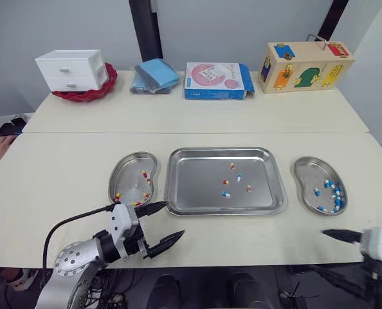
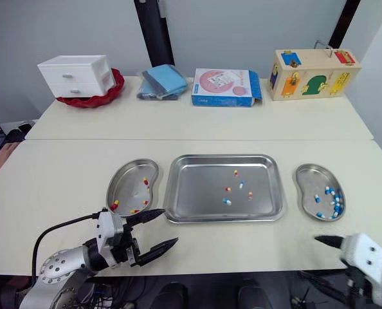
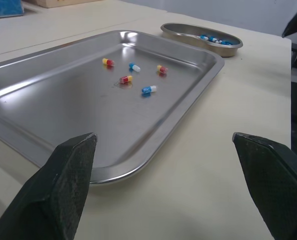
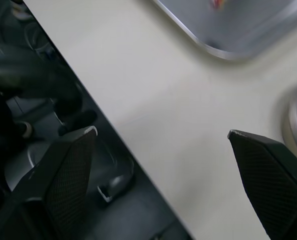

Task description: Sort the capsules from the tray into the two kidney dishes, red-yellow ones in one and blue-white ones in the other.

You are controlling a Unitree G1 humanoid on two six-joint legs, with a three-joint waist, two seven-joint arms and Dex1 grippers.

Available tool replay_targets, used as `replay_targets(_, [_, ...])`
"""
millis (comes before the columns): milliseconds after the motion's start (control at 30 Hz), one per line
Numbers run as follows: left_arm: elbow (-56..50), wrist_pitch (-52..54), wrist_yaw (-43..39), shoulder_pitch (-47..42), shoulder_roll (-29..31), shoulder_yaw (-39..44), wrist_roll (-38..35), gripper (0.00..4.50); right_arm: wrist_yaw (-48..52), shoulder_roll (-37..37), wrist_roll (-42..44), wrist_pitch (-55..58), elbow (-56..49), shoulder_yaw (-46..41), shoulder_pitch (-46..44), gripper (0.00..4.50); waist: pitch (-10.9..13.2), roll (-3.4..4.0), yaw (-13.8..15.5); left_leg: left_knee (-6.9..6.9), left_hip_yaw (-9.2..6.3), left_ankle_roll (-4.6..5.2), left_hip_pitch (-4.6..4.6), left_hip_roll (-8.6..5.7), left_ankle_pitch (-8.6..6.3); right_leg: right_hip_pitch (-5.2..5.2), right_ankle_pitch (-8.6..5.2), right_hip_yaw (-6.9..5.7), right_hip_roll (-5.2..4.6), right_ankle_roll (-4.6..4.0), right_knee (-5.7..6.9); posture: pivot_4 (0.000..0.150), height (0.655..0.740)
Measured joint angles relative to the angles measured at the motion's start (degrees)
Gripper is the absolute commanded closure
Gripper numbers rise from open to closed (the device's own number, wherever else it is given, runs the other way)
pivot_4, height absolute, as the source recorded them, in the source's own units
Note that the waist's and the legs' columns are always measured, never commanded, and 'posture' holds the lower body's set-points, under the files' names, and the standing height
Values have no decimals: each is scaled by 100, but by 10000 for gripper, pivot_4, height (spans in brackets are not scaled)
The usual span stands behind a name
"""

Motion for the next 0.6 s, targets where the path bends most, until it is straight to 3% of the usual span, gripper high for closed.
replay_targets(133, [4, -24, 14, -73, 5, -82, 18, 0, -820, -341, 238, 1119, -314, 1078, -1572, 2264, 2, -10, 9, 1, -4, 0, -1, -1, 0, -1, 1, -1, 1, 1, 0, 1500, 7400])
replay_targets(233, [-4, -26, 27, -118, -1, -192, 38, 0, -1255, -333, 241, 1579, -270, 1901, -2609, 8622, 5, -10, 21, 0, -5, 0, -7, -2, 0, -6, 1, -2, 0, 1, -1, 1500, 7400])
replay_targets(300, [-13, -28, 41, -135, -6, -231, 45, 0, -1513, -213, 228, 1856, -171, 2425, -3253, 16767, 6, -13, 24, -1, -8, 0, -12, -1, 0, -9, 0, -5, 1, 0, -1, 1500, 7400])
replay_targets(333, [-16, -27, 48, -134, -5, -246, 51, 0, -1591, -138, 196, 1960, -96, 2665, -3543, 18411, 6, -14, 18, 1, -7, 0, -11, -1, 0, -11, 1, -3, 1, 0, -1, 1500, 7400])
replay_targets(600, [-58, -22, 151, -135, 1, -306, 61, 0, -2171, 655, -561, 2730, 1074, 4795, -5809, 18411, 9, -11, -3, -2, -11, 1, -11, -1, 0, -18, 1, -5, 2, -1, 2, 1500, 7400])
